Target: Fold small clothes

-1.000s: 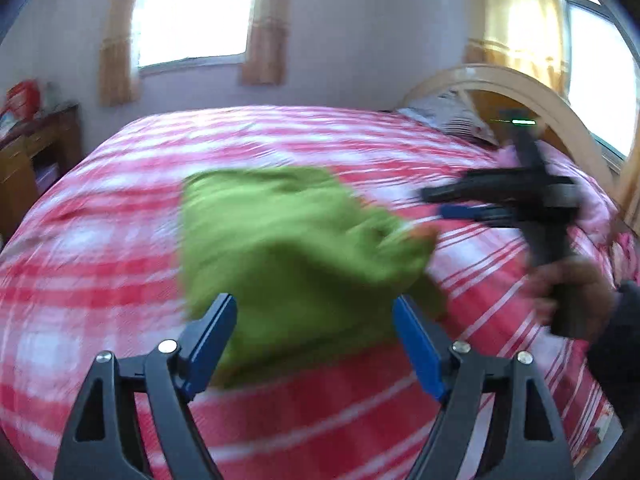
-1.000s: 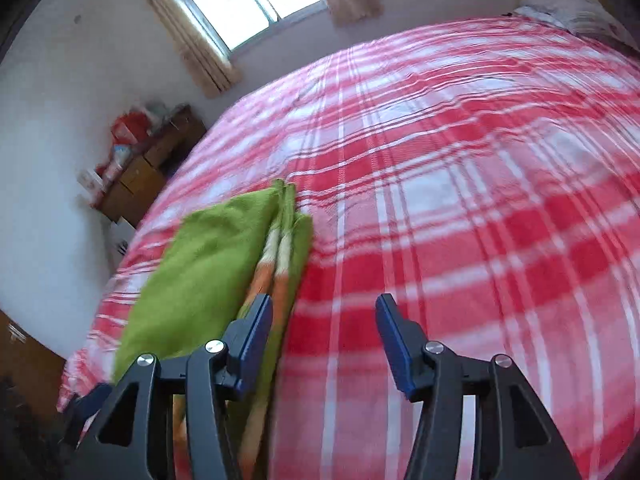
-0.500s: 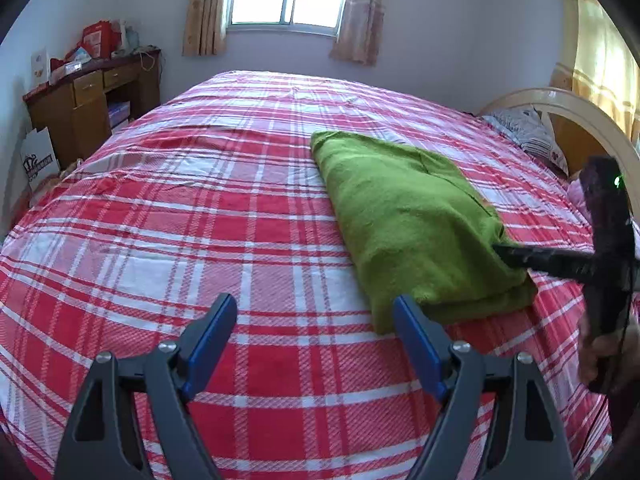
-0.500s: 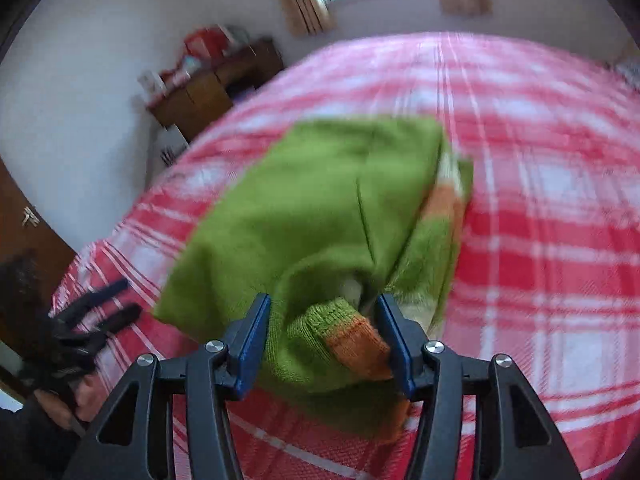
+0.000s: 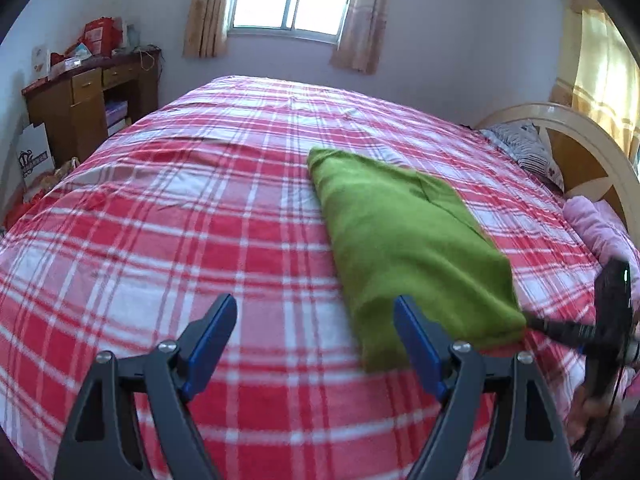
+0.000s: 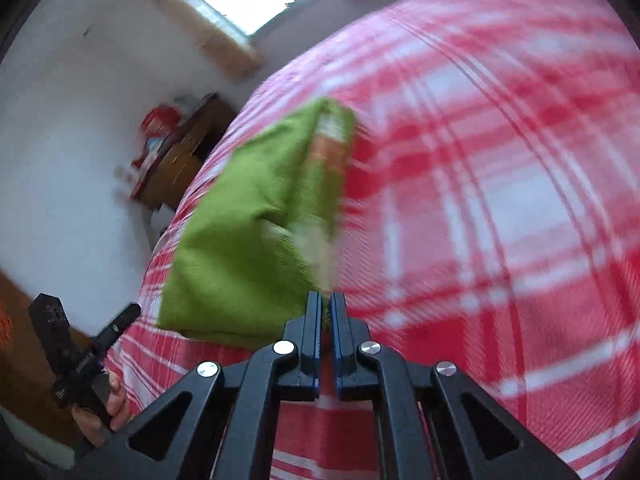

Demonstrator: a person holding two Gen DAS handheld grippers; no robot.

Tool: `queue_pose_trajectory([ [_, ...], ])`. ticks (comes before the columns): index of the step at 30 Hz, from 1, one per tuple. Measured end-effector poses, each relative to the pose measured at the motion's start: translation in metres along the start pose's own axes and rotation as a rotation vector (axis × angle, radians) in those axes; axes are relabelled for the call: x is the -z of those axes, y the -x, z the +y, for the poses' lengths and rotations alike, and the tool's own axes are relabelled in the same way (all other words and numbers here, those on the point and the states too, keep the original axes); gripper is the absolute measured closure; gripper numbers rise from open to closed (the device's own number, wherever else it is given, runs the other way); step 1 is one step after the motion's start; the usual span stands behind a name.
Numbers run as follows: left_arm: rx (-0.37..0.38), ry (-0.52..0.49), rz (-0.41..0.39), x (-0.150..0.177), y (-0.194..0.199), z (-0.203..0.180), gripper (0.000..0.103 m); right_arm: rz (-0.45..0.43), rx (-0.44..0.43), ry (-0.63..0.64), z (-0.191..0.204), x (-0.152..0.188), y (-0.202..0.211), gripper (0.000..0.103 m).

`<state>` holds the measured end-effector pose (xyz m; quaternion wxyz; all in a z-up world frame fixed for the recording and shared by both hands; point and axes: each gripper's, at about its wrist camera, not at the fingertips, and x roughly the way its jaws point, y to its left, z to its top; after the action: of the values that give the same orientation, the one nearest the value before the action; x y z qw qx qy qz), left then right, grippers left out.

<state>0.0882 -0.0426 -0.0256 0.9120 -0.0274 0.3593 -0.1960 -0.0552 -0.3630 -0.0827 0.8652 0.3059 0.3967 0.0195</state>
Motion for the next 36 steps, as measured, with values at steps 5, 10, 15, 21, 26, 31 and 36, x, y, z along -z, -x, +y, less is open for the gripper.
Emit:
queue_pose_trajectory([
  [5, -0.054, -0.009, -0.009, -0.016, -0.027, -0.011, 0.02, -0.127, 0.022, 0.078, 0.025, -0.004, 0.033, 0.101],
  [10, -0.04, -0.005, 0.031, -0.01, -0.051, -0.024, 0.02, -0.206, -0.022, 0.199, 0.072, -0.034, 0.045, 0.09],
  [15, -0.117, -0.089, 0.051, 0.005, -0.061, -0.048, 0.02, -0.129, 0.047, 0.388, 0.115, -0.035, -0.007, 0.049],
  [21, -0.081, -0.122, 0.064, 0.005, -0.056, -0.044, 0.02, -0.054, 0.196, 0.39, 0.085, -0.023, -0.045, 0.05],
  [26, -0.066, -0.22, 0.011, -0.01, -0.037, -0.04, 0.019, -0.039, 0.168, 0.305, 0.06, -0.023, -0.015, 0.045],
  [31, -0.004, -0.077, -0.032, -0.055, -0.043, -0.022, 0.02, -0.165, 0.013, 0.1, 0.038, -0.048, 0.013, 0.027],
  [36, 0.134, 0.131, 0.078, -0.082, -0.1, 0.002, 0.026, -0.148, -0.062, 0.051, 0.04, -0.082, -0.018, 0.024],
])
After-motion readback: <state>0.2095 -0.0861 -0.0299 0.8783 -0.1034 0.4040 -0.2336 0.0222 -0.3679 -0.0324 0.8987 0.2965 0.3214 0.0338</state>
